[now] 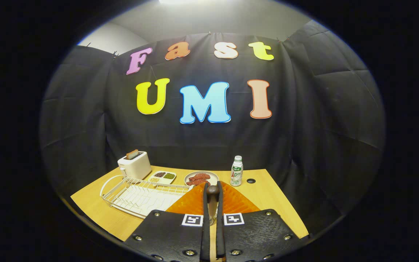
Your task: Take the plate from the dish rack, then take the spoon from the basket and place it into the plate.
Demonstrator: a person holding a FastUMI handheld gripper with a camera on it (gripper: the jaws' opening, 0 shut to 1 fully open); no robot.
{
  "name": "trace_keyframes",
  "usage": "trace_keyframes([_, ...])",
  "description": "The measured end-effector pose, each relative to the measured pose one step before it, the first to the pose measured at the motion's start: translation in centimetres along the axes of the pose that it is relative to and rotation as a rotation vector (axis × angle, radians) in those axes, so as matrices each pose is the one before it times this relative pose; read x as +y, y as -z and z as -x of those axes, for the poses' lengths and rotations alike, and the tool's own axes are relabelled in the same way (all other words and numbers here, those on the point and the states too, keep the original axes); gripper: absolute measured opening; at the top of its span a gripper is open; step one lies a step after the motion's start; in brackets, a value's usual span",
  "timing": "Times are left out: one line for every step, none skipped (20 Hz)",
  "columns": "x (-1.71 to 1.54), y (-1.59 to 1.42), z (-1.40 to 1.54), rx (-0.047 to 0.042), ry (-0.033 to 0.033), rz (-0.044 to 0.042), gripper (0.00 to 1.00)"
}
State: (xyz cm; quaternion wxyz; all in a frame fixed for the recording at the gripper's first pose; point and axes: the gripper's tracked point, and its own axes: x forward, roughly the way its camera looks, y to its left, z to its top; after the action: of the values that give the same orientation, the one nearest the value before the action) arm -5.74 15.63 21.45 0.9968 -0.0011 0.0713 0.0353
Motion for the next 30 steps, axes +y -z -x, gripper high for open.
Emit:
trace_keyframes([0.68,0.598,0.347,0.00353,-0.00758,-0.00367,0.06])
trace_keyframes([0.687,0.598,0.116,0.00502,-0.00975,-0.00207,0.07])
trace_keyframes([0.636,0.677,0.166,0.00753,-0.00742,-0.00027,0.07])
trace_keyframes([0.494,0.708,0.215,0.00981,-0.00416,-0.00024,0.07])
trace_keyframes([0.555,0.776,0.15,0.0093,-0.00422,-0.00191,0.07])
trace_keyframes([0.565,0.67,0.137,0.00509,-0.00319,-0.00731,0.07])
trace_keyframes([0.594,0.554,0.084,0.0047,-0.0035,-0.01101,0.07])
trace_keyframes([0.528,0.775,0.124,0.00826,-0.00637,-0.00984,0.07])
trace_keyframes([0.499,0.766,-0.032,0.01068,-0.00393,-0.00701,0.07])
trace_keyframes([0.296,0.729,-0.186,0.01125,-0.00371,-0.00722,0.07])
trace_keyframes([0.374,0.805,-0.072,0.01317,-0.00689,-0.01116,0.07])
trace_keyframes([0.616,0.874,-0.207,0.01582,-0.0151,-0.01495,0.07])
trace_keyframes([0.685,0.747,-0.124,0.01279,-0.02213,-0.01126,0.07])
trace_keyframes([0.378,0.693,-0.236,0.01394,-0.01291,-0.00597,0.06])
trace_keyframes([0.219,0.623,-0.192,0.01301,-0.00718,-0.00479,0.07])
trace_keyframes([0.245,0.461,-0.249,0.00682,-0.00933,-0.00312,0.07])
trace_keyframes([0.515,0.526,-0.367,0.00651,-0.01177,-0.00213,0.07])
trace_keyframes([0.432,0.469,-0.415,0.00765,-0.0115,-0.00158,0.07])
trace_keyframes([0.441,0.539,-0.462,0.00988,-0.01162,-0.00525,0.07])
trace_keyframes([0.704,0.731,-0.594,0.01214,-0.01812,-0.00711,0.07])
trace_keyframes([0.577,0.557,-0.511,0.01059,-0.01518,-0.00536,0.07])
trace_keyframes([0.366,0.52,-0.422,0.00779,-0.0128,-0.0041,0.07])
trace_keyframes([0.433,0.502,-0.326,0.00759,-0.01303,-0.00175,0.07])
trace_keyframes([0.381,0.497,-0.429,0.00864,-0.01125,-0.00054,0.07])
trace_keyframes([0.306,0.358,-0.335,0.00624,-0.01214,0.0013,0.06])
trace_keyframes([0.34,0.292,-0.303,0.00259,-0.01412,-0.00041,0.06])
trace_keyframes([0.176,0.242,-0.289,0.00231,-0.01045,-0.00295,0.07])
trace_keyframes([-0.008,0.552,-0.218,0.01034,-0.00501,0.00172,0.06])
trace_keyframes([-0.118,-0.257,-0.075,-0.01595,-0.01183,-0.00799,0.07])
trace_keyframes([-0.06,0.202,-0.286,0.01283,-0.00604,-0.01005,0.07])
